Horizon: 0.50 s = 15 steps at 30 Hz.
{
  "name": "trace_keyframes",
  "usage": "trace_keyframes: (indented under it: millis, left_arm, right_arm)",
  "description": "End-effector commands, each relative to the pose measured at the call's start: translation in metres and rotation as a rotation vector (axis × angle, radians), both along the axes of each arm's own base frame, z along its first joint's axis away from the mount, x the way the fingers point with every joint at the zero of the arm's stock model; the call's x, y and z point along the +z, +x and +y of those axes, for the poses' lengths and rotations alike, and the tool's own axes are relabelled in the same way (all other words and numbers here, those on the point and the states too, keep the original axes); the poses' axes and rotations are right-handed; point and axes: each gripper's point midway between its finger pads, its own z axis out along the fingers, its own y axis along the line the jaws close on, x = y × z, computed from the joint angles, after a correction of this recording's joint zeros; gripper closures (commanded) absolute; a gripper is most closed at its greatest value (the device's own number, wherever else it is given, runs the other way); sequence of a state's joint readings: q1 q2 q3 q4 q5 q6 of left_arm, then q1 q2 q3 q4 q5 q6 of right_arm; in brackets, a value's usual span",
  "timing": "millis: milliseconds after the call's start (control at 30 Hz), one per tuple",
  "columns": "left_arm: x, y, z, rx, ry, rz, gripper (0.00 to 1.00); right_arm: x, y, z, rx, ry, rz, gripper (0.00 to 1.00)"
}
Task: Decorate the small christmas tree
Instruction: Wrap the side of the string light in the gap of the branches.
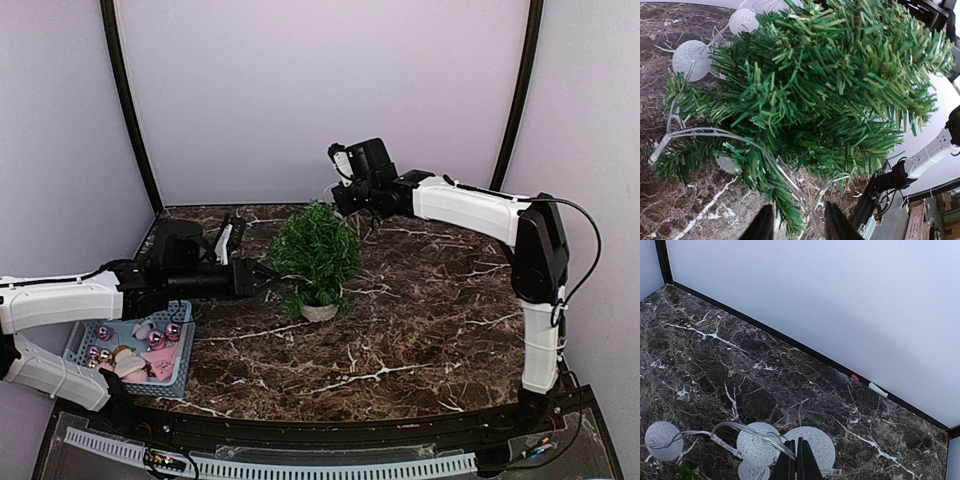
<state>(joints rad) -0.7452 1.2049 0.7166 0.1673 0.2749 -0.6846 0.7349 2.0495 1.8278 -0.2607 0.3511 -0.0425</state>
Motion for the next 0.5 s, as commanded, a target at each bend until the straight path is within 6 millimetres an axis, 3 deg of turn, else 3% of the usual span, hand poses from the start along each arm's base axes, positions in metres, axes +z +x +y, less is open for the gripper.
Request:
trace_keyframes:
  millis: [0, 100, 200, 333, 400, 467]
  left_arm:
    - [0.0041, -0.0116, -0.0007, -0.026, -0.041, 0.01, 0.6]
    - [0.0056, -0.0161, -0.0045, -0.048, -0.058, 0.014, 0.5]
    - [0.0089, -0.0191, -0.008, -0.064, -0.068, 0.006, 0.47]
    - [0.0059, -0.0174, -0.0076, -0.056, -0.061, 0.003, 0.67]
    - [0.0034, -0.0156, -0.0079, -0.052, -0.055, 0.005, 0.85]
    - [0.0001, -0.014, -0.0076, -0.042, -0.048, 0.011, 0.96]
  right_arm:
    - [0.036, -0.002, -0.0075, -0.028, 0.06, -0.069, 1.0]
    - [0.0361, -0.002, -0.0085, -0.032, 0.06, -0.069, 1.0]
    - [0.0362, -0.0024, -0.009, -0.034, 0.06, -0.069, 1.0]
    - [0.0378, -0.0033, -0.0109, -0.038, 0.067, -0.072, 1.0]
    - [0.0387, -0.0046, -0.0113, -0.039, 0.071, -0.072, 1.0]
    - [0.0377, -0.0061, -0.0128, -0.041, 0.073, -0.069, 1.0]
